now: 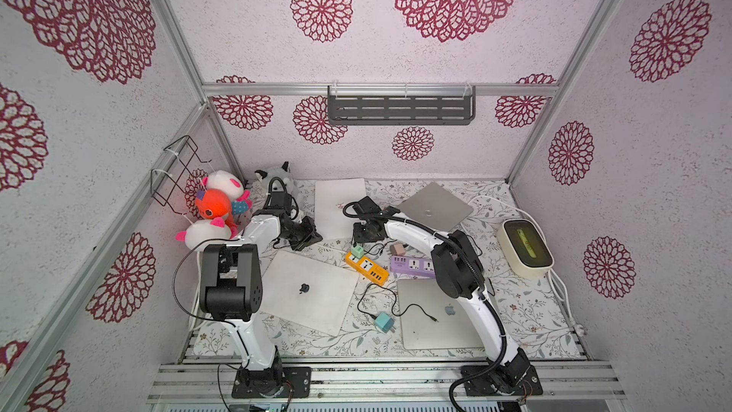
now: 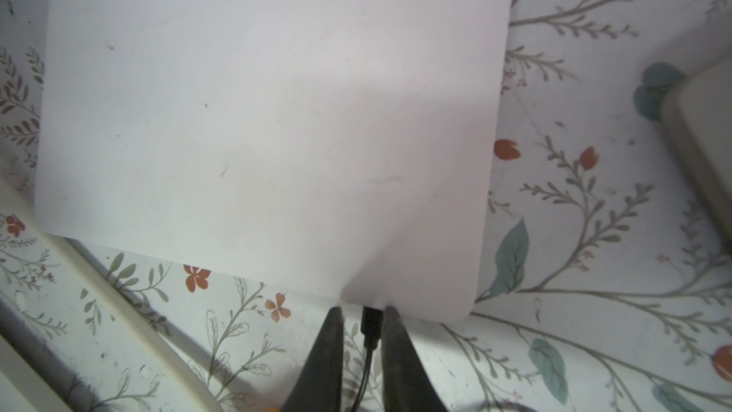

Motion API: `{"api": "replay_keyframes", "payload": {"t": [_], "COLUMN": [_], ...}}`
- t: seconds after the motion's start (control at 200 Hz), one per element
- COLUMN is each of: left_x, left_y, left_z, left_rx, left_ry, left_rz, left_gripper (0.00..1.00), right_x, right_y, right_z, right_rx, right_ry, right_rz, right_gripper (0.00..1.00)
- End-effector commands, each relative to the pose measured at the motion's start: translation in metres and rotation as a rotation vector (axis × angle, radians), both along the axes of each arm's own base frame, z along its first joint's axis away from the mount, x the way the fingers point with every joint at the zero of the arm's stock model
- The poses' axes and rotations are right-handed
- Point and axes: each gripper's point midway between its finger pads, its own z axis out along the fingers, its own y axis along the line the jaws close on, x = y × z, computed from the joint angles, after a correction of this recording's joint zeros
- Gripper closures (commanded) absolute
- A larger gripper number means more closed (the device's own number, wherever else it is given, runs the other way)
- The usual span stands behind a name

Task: Unplug the laptop charger
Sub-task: Remove the charging cable from the laptop.

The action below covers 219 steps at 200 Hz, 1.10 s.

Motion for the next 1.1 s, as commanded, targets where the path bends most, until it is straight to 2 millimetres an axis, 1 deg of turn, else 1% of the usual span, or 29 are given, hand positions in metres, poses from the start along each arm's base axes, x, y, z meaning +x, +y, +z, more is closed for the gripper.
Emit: {"api": "replay_keyframes", "payload": {"t": [0.0, 0.245, 0.34, 0.465, 0.686, 0.861, 0.966, 1.091], "left_x": [0.0, 0.0, 0.0, 0.001, 0.002, 0.008, 0.013, 0.02], "left_y": [0.001, 0.002, 0.002, 0.001, 0.001, 0.0, 0.0, -0.001], "left_z": [-0.008, -0.009, -0.01, -0.011, -0.011, -0.011, -0.012, -0.011], "left_rx": [-0.002, -0.001, -0.001, -0.002, -0.004, -0.012, -0.017, -0.024], "left_ry": [-0.002, 0.001, 0.002, 0.003, 0.004, 0.002, 0.001, -0.005], "left_rz": [-0.009, -0.009, -0.009, -0.011, -0.01, -0.01, -0.009, -0.008], "left_gripper": [0.98, 0.98, 0.98, 0.98, 0.98, 0.98, 0.98, 0.98], "right_x": [0.0, -0.003, -0.002, -0.001, 0.002, 0.004, 0.004, 0.005], "right_y": [-0.005, -0.008, -0.01, -0.007, -0.007, -0.004, 0.0, 0.0], "right_z": [-0.007, -0.015, -0.015, -0.013, -0.017, -0.018, -0.016, -0.017], "right_rx": [-0.038, -0.056, -0.061, -0.052, -0.057, -0.04, 0.0, 0.013], "right_ry": [0.01, 0.024, 0.019, 0.006, 0.0, -0.004, -0.01, -0.014], "right_rz": [-0.018, -0.036, -0.053, -0.054, -0.054, -0.058, -0.068, -0.085], "right_gripper": [0.79, 0.8, 0.8, 0.8, 0.81, 0.82, 0.82, 0.81]}}
